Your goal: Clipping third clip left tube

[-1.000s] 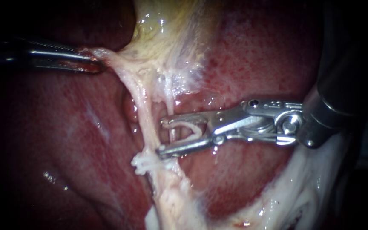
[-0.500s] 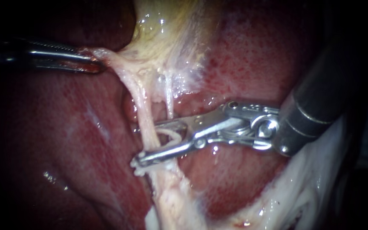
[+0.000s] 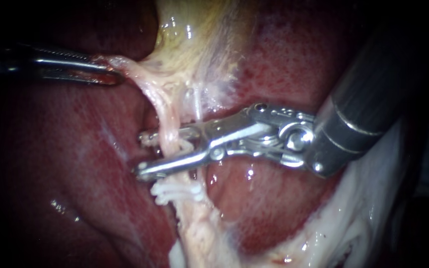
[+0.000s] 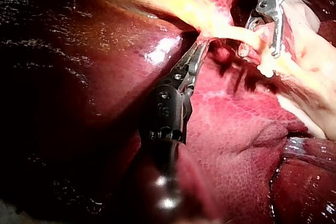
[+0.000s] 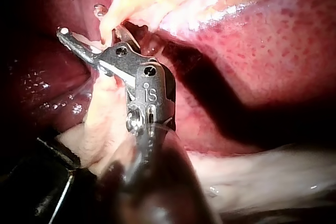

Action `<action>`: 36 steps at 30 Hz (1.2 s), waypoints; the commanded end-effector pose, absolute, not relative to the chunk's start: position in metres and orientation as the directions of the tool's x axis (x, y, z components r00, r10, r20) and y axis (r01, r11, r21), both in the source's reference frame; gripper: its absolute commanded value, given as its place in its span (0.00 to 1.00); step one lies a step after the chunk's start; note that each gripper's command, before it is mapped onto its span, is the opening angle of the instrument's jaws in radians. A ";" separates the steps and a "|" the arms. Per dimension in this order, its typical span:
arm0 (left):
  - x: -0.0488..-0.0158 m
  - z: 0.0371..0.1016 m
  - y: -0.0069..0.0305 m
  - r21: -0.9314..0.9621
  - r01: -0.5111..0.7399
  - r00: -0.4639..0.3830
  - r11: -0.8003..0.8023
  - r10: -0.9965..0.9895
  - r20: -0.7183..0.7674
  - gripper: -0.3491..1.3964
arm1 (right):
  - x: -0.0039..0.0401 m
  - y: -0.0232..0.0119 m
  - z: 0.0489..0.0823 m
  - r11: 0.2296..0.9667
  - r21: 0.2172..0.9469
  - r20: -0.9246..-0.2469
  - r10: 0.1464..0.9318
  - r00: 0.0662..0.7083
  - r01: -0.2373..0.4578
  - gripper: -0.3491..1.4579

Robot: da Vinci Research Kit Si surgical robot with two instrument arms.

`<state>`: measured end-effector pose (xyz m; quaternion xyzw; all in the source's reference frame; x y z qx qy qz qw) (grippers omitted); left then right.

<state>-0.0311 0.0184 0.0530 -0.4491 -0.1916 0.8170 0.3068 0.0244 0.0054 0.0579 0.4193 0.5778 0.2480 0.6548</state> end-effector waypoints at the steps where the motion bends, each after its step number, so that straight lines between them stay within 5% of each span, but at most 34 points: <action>1: -0.0311 0.0531 0.0184 -0.589 -0.329 -0.408 -0.738 0.674 -0.616 0.00 | 0.0244 0.0054 0.0575 0.524 0.836 -0.548 0.809 0.211 0.162 0.44; 9: -0.0311 0.0531 0.0184 -0.588 -0.330 -0.408 -0.738 0.673 -0.616 0.00 | 0.0243 0.0049 0.0567 0.515 0.836 -0.547 0.807 0.223 0.188 0.32; 18: -0.0312 0.0531 0.0184 -0.588 -0.330 -0.408 -0.738 0.673 -0.616 0.00 | 0.0234 0.0048 0.0567 0.469 0.864 -0.502 0.832 0.235 0.183 0.00; 24: -0.0312 0.0531 0.0184 -0.588 -0.330 -0.408 -0.738 0.673 -0.616 0.00 | 0.0231 0.0044 0.0564 0.379 0.912 -0.409 0.878 0.249 0.160 0.00; 36: -0.0312 0.0532 0.0185 -0.588 -0.329 -0.408 -0.739 0.673 -0.616 0.00 | 0.0233 0.0043 0.0567 0.382 0.911 -0.410 0.876 0.254 0.156 0.00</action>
